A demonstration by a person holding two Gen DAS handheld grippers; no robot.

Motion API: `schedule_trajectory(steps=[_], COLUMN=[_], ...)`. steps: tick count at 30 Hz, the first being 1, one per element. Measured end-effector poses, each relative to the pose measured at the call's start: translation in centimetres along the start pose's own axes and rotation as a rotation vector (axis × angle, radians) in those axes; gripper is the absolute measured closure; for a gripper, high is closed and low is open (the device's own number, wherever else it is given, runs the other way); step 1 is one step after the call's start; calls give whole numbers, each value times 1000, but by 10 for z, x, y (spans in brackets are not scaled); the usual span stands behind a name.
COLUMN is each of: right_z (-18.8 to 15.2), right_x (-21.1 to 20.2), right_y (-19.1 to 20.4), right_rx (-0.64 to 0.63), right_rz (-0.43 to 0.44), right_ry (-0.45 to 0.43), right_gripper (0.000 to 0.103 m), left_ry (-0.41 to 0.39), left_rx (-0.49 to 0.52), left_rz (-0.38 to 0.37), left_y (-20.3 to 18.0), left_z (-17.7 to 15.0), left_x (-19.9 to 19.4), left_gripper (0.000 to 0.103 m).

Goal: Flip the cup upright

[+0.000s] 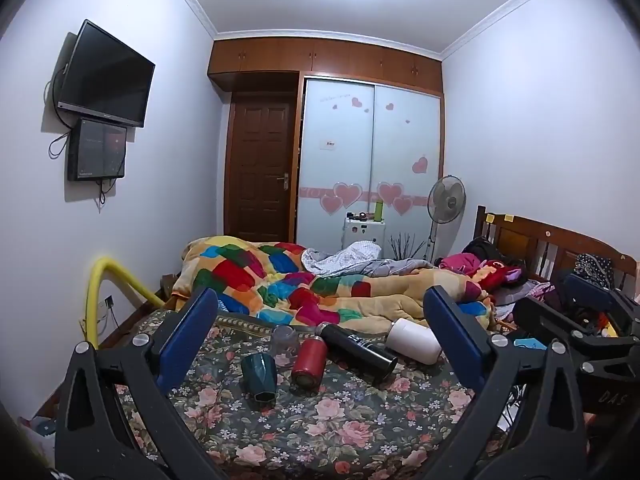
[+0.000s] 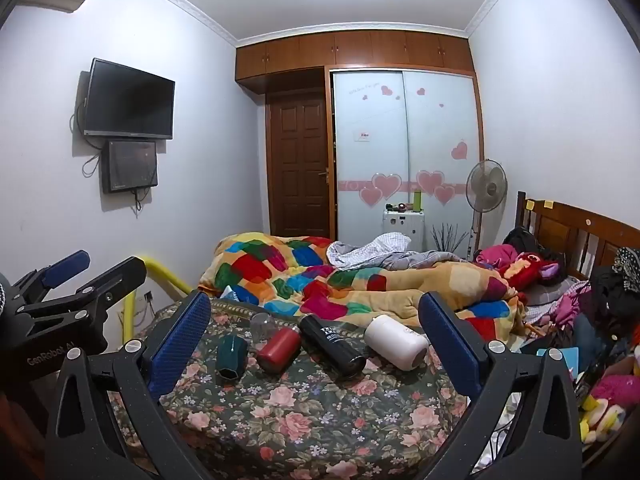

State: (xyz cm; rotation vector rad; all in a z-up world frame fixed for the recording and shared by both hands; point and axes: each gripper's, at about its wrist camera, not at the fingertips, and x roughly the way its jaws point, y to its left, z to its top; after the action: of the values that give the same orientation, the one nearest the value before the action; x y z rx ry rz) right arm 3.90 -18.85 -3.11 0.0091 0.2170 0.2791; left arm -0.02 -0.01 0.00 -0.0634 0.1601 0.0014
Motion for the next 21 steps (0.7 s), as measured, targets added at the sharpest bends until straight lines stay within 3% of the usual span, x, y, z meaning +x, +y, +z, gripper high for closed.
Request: schedule_trajectory(steps=[21], right_z=[-3], right_x=[3], right_y=[-1], right_rx=[-4], right_rz=[4], right_ry=[6], right_gripper=[0], left_ry=[1], left_rx=[-10], left_rz=[-10], left_y=[0], left_z=[3], left_x=[-7], left_gripper=[0])
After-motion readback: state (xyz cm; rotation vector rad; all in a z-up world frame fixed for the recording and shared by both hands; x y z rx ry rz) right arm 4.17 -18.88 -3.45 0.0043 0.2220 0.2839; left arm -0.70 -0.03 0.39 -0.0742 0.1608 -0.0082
